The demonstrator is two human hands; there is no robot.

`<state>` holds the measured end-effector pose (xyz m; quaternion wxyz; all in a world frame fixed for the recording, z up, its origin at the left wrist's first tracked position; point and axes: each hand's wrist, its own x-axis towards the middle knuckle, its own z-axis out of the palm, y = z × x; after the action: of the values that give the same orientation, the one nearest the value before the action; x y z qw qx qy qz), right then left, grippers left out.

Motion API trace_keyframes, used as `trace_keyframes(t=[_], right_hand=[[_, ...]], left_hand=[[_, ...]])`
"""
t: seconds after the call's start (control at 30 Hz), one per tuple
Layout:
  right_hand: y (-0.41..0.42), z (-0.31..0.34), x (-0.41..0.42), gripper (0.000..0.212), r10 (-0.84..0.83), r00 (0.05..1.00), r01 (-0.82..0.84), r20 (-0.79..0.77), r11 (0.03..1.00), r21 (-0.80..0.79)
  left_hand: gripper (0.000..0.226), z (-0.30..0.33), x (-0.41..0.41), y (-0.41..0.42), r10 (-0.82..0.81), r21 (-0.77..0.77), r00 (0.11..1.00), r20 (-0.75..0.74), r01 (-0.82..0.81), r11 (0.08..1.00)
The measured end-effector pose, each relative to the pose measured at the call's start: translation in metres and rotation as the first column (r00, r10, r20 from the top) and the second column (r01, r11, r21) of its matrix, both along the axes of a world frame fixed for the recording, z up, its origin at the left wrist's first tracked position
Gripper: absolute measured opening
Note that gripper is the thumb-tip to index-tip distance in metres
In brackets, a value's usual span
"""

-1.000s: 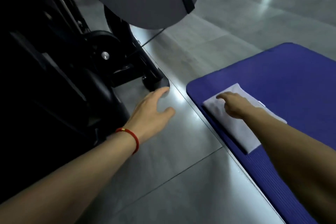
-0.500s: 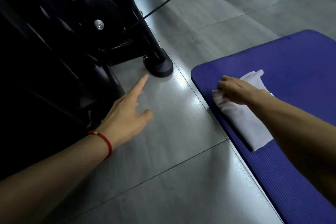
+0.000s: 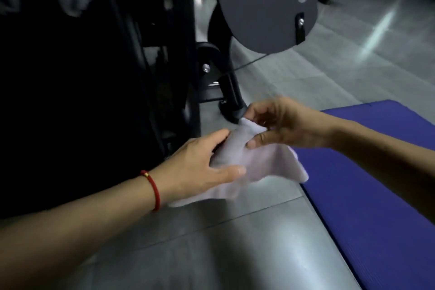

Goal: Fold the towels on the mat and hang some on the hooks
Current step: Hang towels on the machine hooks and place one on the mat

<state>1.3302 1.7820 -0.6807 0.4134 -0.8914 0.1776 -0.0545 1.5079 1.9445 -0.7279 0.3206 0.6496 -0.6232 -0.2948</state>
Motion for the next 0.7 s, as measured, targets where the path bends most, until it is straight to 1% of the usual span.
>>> trace_keyframes(t=[0.03, 0.07, 0.1, 0.2, 0.27, 0.3, 0.33, 0.4, 0.43, 0.5, 0.53, 0.6, 0.7], right_hand=[[0.018, 0.007, 0.020, 0.025, 0.025, 0.999, -0.027, 0.039, 0.998, 0.051], [0.037, 0.012, 0.040, 0.026, 0.041, 0.996, -0.047, 0.080, 0.996, 0.072], [0.057, 0.014, 0.060, 0.027, 0.048, 0.990, -0.055, 0.130, 0.997, 0.054], [0.117, 0.010, 0.119, 0.034, 0.050, 0.952, -0.007, 0.303, 0.990, -0.139], [0.158, 0.005, 0.157, 0.029, 0.109, 0.914, 0.000, 0.390, 0.963, -0.270], [0.179, 0.003, 0.175, 0.025, 0.150, 0.898, -0.020, 0.413, 0.953, -0.303], [0.197, 0.002, 0.191, 0.022, 0.182, 0.886, -0.051, 0.427, 0.952, -0.300], [0.230, 0.004, 0.223, 0.018, 0.231, 0.870, -0.150, 0.435, 0.966, -0.212], [0.245, 0.007, 0.238, 0.017, 0.253, 0.865, -0.198, 0.432, 0.965, -0.170], [0.270, 0.012, 0.265, 0.015, 0.285, 0.864, -0.254, 0.415, 0.958, -0.130], [0.280, 0.013, 0.278, 0.014, 0.293, 0.865, -0.267, 0.408, 0.956, -0.121], [0.295, 0.014, 0.300, 0.010, 0.285, 0.866, -0.267, 0.410, 0.958, -0.103], [0.309, 0.018, 0.328, 0.006, 0.302, 0.863, -0.267, 0.405, 0.953, -0.142]], left_hand=[[0.027, 0.010, 0.013, 0.020, 0.052, -0.048, 0.999, 0.010, -0.052, 0.998], [0.023, 0.018, 0.028, 0.042, 0.110, -0.085, 0.994, 0.005, -0.109, 0.990], [0.024, 0.025, 0.045, 0.064, 0.158, -0.101, 0.987, -0.016, -0.159, 0.982], [0.035, 0.037, 0.094, 0.137, 0.293, -0.113, 0.950, -0.105, -0.304, 0.946], [0.039, 0.041, 0.119, 0.185, 0.367, -0.132, 0.913, -0.176, -0.392, 0.911], [0.041, 0.043, 0.129, 0.207, 0.389, -0.145, 0.898, -0.204, -0.421, 0.895], [0.042, 0.046, 0.138, 0.226, 0.397, -0.157, 0.890, -0.223, -0.434, 0.887], [0.034, 0.050, 0.158, 0.260, 0.407, -0.161, 0.863, -0.300, -0.466, 0.870], [0.029, 0.053, 0.167, 0.275, 0.415, -0.157, 0.830, -0.373, -0.497, 0.853], [0.029, 0.057, 0.184, 0.299, 0.427, -0.131, 0.754, -0.500, -0.553, 0.823], [0.030, 0.059, 0.192, 0.308, 0.435, -0.124, 0.740, -0.514, -0.565, 0.815], [0.032, 0.062, 0.205, 0.321, 0.460, -0.143, 0.742, -0.487, -0.587, 0.797], [0.024, 0.063, 0.230, 0.340, 0.553, -0.224, 0.743, -0.376, -0.653, 0.724]])
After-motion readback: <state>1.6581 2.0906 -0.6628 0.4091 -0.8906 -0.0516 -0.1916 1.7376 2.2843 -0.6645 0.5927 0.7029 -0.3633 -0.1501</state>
